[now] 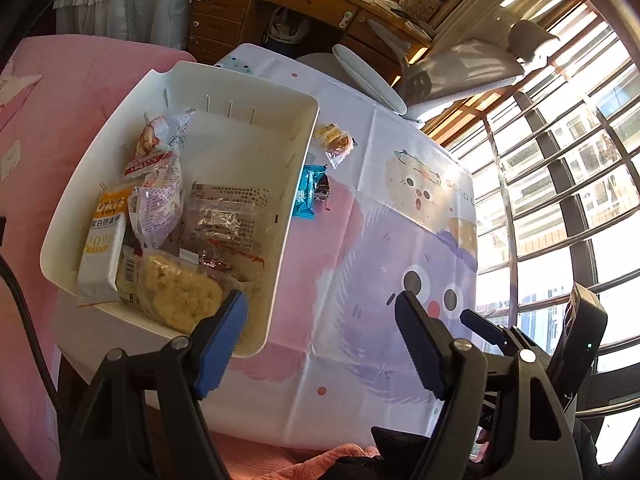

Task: Organize snacks
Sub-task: 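Move both tools back from the tray toward the remaining candies, then lower the left tool toward the blue foil candy beside the tray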

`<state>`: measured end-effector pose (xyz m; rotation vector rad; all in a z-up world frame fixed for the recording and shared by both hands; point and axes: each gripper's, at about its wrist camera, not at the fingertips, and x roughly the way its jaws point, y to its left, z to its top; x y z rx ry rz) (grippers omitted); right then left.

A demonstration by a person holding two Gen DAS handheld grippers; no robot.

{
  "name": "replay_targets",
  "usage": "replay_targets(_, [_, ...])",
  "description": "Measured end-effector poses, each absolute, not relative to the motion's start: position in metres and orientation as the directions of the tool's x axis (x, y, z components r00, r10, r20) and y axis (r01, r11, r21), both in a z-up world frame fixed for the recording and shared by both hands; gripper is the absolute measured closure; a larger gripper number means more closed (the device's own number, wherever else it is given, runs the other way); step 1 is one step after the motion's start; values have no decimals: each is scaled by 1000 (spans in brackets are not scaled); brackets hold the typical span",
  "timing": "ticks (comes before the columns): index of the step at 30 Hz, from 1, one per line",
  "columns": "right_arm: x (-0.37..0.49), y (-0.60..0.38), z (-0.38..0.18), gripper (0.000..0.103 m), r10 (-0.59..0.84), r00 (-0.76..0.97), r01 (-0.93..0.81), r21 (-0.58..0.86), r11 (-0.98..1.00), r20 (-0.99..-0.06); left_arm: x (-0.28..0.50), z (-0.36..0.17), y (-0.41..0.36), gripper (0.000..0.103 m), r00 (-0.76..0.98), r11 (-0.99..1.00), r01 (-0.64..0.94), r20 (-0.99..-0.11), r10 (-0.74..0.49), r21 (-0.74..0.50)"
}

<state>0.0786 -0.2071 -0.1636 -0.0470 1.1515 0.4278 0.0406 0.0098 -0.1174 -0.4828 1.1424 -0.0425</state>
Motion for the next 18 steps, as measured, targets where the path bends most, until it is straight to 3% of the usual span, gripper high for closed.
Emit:
replay_targets(11, [118,-257,-172,23,357,305,-382,230,895,-883,50,-114,-50,28,517,827,-375,-835,-188,-419])
replay_targets(18, [159,-265,-171,23,360,316,-363,238,901,-878,78,-138,-61,28,506,725,-528,-849,-151,-443])
